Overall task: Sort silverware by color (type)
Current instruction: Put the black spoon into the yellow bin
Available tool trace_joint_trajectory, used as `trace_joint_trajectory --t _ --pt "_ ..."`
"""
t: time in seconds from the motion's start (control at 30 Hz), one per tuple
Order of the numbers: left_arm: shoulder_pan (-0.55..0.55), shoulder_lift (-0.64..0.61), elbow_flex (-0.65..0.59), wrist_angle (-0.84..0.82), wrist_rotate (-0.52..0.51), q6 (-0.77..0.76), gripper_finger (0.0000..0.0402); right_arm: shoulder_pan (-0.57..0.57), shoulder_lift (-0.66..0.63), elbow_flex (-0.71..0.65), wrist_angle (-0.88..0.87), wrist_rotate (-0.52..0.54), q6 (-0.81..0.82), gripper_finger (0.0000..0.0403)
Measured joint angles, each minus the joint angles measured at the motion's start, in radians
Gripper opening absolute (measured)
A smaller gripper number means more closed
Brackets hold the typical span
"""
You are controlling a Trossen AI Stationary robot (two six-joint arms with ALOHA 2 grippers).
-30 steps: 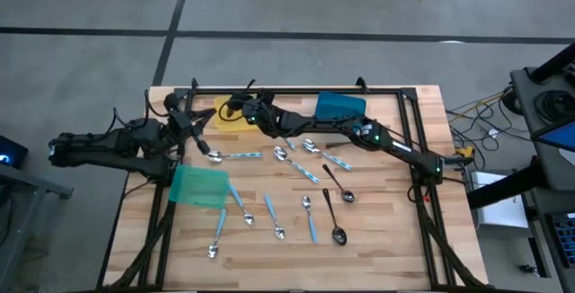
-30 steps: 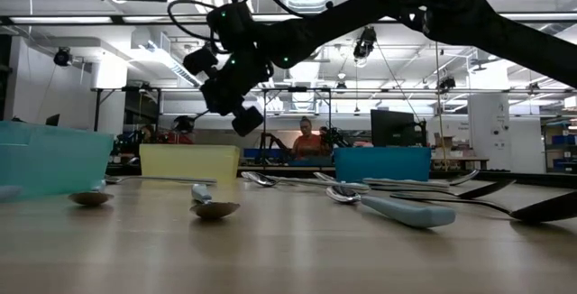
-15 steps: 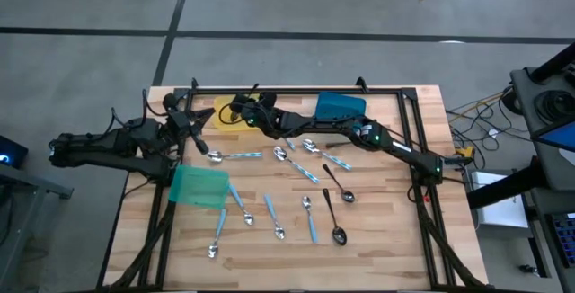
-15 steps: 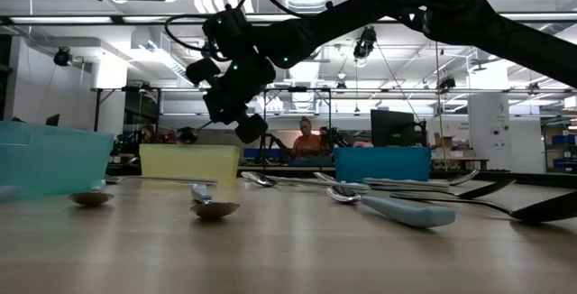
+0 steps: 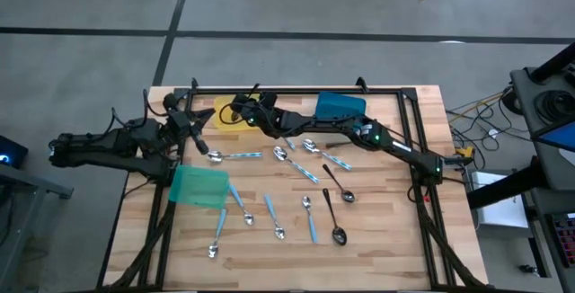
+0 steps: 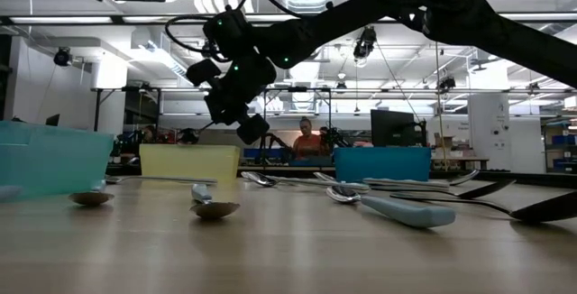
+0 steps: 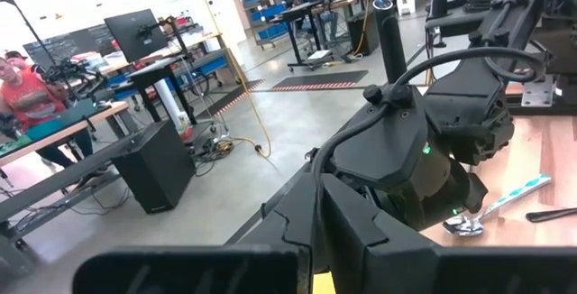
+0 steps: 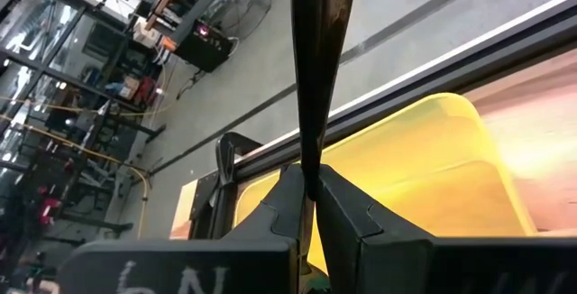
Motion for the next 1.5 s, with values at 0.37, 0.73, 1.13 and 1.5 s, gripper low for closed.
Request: trace_joint_trajectory --t 0.37,0.73,1.13,1.5 --pt "0.000 0.000 0.000 -0.006 0.000 0.000 0.0001 0.000 0.000 0.000 -0.050 0.000 0.044 0.0013" --pt "0.000 -0.012 0.000 -0.019 0.001 -0.001 0.0001 0.000 0.000 0.000 -0.062 0.000 0.035 0.0013" --pt "0.000 -0.032 0.000 -0.034 0.001 -0.013 0.0001 0.000 0.000 0.000 -0.062 0.008 0.034 0.0013" --pt "0.000 -0.039 0.000 -0.043 0.002 -0.018 0.0001 -0.003 0.000 -0.002 -0.109 0.037 0.149 0.0013"
